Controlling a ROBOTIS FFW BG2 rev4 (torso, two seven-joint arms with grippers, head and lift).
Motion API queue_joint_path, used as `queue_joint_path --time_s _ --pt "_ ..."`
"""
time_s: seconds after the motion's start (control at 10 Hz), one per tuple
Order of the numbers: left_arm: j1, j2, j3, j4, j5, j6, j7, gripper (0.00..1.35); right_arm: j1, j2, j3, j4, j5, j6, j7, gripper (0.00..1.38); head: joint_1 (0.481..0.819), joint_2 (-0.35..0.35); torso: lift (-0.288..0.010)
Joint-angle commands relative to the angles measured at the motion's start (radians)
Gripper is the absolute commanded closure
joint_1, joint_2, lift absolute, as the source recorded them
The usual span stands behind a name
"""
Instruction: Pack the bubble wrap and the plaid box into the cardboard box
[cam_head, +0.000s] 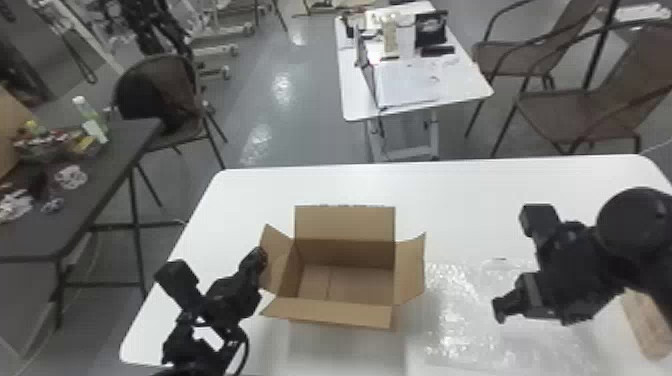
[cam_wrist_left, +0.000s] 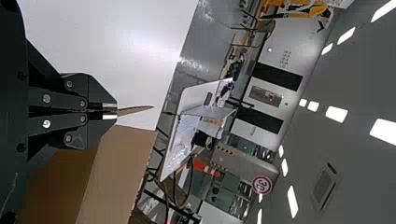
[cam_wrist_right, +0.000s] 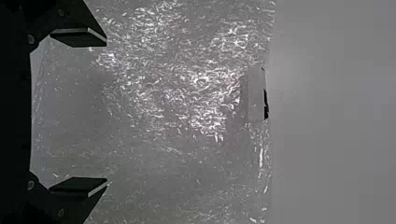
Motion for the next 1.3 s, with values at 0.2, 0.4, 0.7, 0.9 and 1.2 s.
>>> queue_joint_path --time_s 0.2,0.4,0.7,0.9,1.2 --pt "-0.008 -0.003 -0.016 0.012 0.002 -0.006 0.004 1.13 -0.076 -0.008 0.091 0.169 0.055 -0.067 0.065 0.23 0.695 0.234 -0.018" --pt "-0.01 -0.003 -0.02 0.014 0.002 -0.006 0.006 1.13 -0.135 0.0 0.149 0.289 0.311 -0.13 0.411 0.22 0.695 0.245 -0.018" --pt "-0.013 -0.003 -0.023 0.018 0.002 -0.01 0.007 1.13 -0.142 0.023 0.154 0.339 0.463 -0.174 0.575 0.23 0.695 0.221 -0.018" --pt "-0.014 -0.003 -0.025 0.018 0.004 -0.01 0.007 1.13 -0.141 0.023 0.163 0.378 0.508 -0.251 0.698 0.47 0.695 0.224 -0.018" --pt "-0.005 -0.003 -0.025 0.018 0.016 -0.018 0.009 1.13 -0.112 0.023 0.161 0.281 0.524 -0.262 0.713 1.34 0.695 0.236 -0.018"
